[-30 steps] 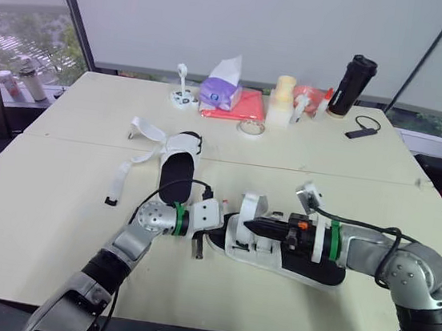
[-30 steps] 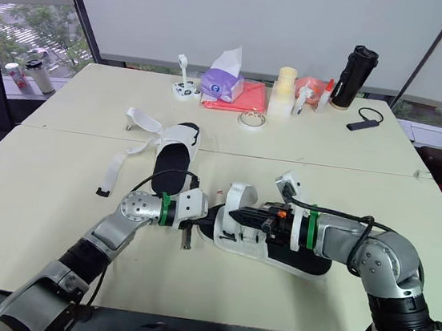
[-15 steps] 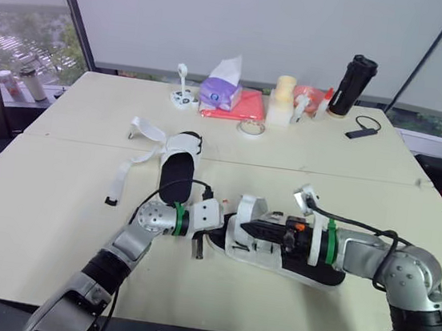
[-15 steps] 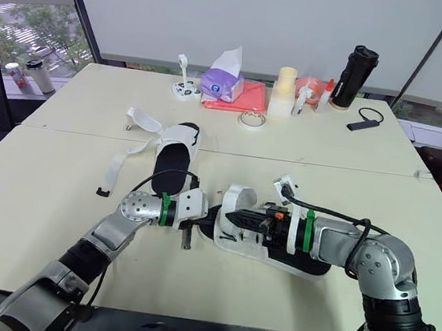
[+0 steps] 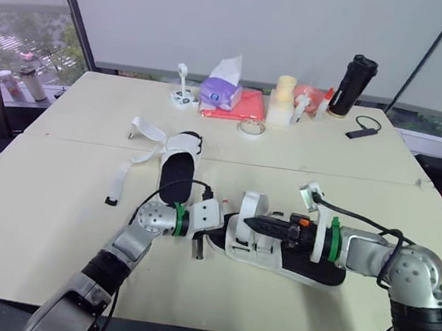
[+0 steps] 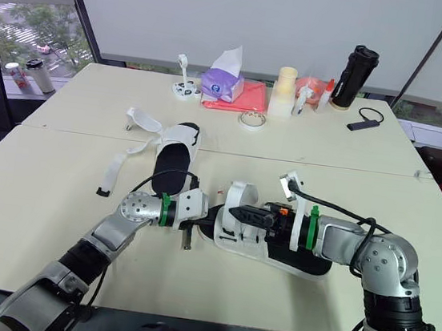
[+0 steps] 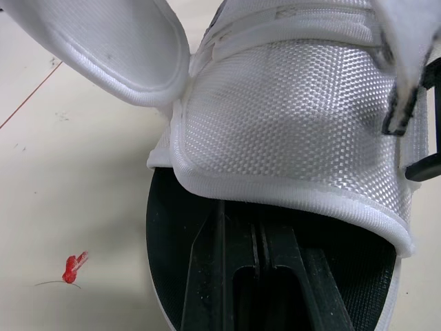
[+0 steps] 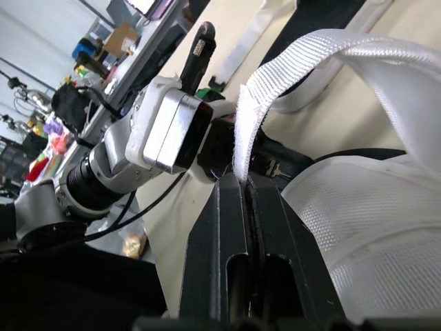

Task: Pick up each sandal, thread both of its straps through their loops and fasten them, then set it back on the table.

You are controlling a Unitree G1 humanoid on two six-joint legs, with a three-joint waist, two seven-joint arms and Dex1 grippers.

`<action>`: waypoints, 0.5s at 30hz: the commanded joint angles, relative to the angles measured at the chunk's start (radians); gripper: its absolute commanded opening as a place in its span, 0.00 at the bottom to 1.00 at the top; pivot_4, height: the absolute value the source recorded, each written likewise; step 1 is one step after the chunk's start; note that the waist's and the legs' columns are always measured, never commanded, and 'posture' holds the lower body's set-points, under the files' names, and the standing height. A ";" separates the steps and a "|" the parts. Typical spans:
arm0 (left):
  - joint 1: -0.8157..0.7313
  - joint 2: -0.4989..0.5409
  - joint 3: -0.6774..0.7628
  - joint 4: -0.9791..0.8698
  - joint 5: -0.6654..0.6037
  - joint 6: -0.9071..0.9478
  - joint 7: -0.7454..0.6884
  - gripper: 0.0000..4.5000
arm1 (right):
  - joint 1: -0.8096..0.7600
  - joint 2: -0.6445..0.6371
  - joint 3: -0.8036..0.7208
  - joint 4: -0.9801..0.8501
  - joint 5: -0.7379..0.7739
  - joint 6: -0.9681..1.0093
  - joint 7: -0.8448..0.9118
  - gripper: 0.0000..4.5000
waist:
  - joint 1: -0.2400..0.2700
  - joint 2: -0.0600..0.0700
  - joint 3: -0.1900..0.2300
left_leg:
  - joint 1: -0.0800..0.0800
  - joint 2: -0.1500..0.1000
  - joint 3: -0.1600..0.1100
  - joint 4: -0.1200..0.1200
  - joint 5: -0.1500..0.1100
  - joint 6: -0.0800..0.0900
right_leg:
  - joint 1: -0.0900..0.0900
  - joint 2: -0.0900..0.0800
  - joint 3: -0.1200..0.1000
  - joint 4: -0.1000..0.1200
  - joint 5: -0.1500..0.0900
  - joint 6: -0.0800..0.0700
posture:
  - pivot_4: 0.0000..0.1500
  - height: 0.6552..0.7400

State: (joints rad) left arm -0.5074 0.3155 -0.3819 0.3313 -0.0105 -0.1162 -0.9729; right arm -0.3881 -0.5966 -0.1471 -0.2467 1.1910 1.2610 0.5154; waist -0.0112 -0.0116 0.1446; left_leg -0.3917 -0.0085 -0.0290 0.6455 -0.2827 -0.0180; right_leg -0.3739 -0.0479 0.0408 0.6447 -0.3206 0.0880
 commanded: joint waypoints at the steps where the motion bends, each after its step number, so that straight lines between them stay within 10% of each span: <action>1: 0.056 0.024 -0.060 0.098 0.082 0.056 -0.001 0.00 | -0.006 0.000 -0.013 -0.018 0.016 0.002 0.002 0.00 | 0.000 0.000 0.000 | 0.000 0.000 0.000 0.000 0.000 0.000 | 0.000 0.000 0.000 0.000 0.000 0.000 | 1.00 1.00; 15: 0.065 0.032 -0.061 0.105 0.088 0.053 0.006 0.00 | 0.020 0.016 -0.027 -0.011 0.075 0.047 -0.027 0.00 | 0.000 0.000 0.000 | 0.000 0.000 0.000 0.000 0.000 0.000 | 0.000 0.000 0.000 -0.001 0.000 -0.001 | 1.00 1.00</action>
State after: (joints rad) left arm -0.5049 0.3154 -0.3827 0.3313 -0.0105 -0.1181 -0.9656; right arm -0.3682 -0.5760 -0.1510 -0.2443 1.2355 1.3019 0.4893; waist -0.0114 -0.0115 0.1446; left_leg -0.3917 -0.0084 -0.0289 0.6452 -0.2827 -0.0180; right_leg -0.3738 -0.0482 0.0408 0.6442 -0.3211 0.0871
